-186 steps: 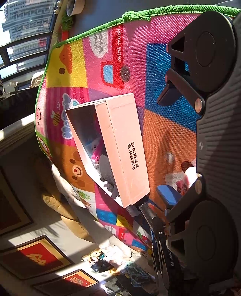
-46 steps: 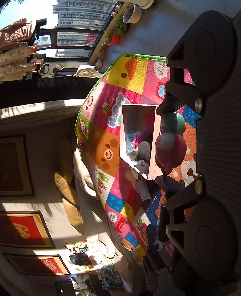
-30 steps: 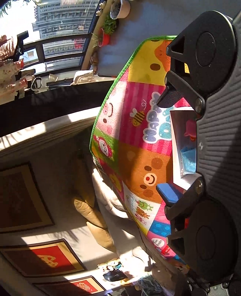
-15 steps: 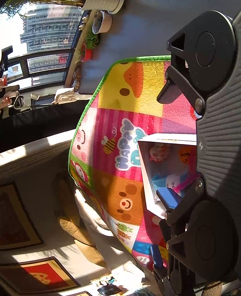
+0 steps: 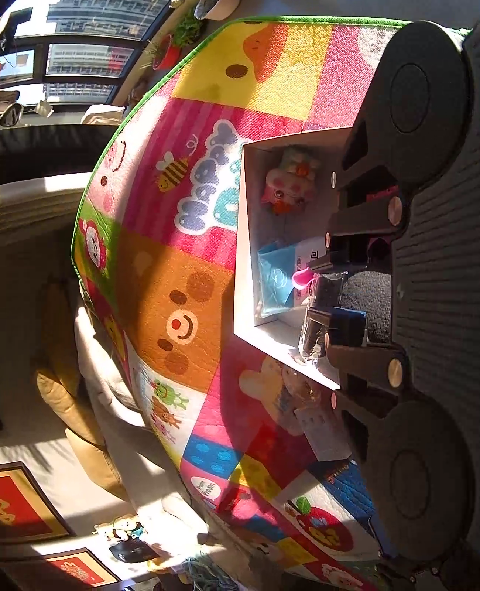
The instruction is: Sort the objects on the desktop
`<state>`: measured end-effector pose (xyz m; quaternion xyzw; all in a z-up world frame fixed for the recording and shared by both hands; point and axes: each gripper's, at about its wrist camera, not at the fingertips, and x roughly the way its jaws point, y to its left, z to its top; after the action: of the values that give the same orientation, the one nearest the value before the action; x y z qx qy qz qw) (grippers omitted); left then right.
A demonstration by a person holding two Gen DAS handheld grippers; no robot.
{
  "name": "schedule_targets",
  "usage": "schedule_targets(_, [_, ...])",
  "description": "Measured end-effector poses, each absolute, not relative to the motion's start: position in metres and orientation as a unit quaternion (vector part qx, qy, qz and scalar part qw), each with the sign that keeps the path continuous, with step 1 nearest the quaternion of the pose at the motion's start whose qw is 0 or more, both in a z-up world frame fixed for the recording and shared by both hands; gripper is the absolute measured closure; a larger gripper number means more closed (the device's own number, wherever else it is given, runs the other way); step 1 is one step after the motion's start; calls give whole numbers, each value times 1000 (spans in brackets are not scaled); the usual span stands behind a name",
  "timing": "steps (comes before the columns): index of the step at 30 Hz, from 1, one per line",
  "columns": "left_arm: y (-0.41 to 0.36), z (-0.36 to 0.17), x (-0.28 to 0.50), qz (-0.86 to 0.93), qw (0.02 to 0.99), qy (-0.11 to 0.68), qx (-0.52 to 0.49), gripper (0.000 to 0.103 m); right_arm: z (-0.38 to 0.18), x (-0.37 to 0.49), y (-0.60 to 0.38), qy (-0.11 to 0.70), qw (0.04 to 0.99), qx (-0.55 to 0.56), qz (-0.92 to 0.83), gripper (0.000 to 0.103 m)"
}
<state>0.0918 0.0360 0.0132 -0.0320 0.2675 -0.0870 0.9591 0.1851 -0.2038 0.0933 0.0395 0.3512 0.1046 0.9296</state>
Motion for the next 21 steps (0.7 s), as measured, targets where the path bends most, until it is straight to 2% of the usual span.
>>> schedule_targets(5, [53,5,86,-60,966,250,-35,0,105,211,-135,374,916,-31,144,82])
schedule_targets(7, [64,3,88,-55,965,252,-56,0,99,223,-102,385,907,-90,147,75])
schedule_targets(8, [69,3,89,-56,963,255,-69,0,93,230,-84,388,902,-121,147,66])
schedule_targets(9, [75,1,91,-58,959,263,-88,0,88,235,-71,388,899,-145,143,61])
schedule_targets(13, [83,-2,92,-66,953,274,-113,0,52,264,-28,387,884,-244,100,60])
schedule_targets(14, [82,-2,92,-67,953,274,-110,0,48,267,-25,383,884,-252,96,54])
schedule_targets(15, [80,-2,91,-68,953,274,-105,0,45,269,-21,392,878,-257,101,53])
schedule_targets(17, [76,-2,90,-75,953,276,-97,0,41,268,-17,423,862,-255,118,56])
schedule_targets(18, [75,-2,90,-79,952,280,-95,0,39,265,-16,435,854,-257,126,60])
schedule_targets(21, [73,-5,92,-90,946,297,-96,0,40,244,-16,436,848,-270,135,64])
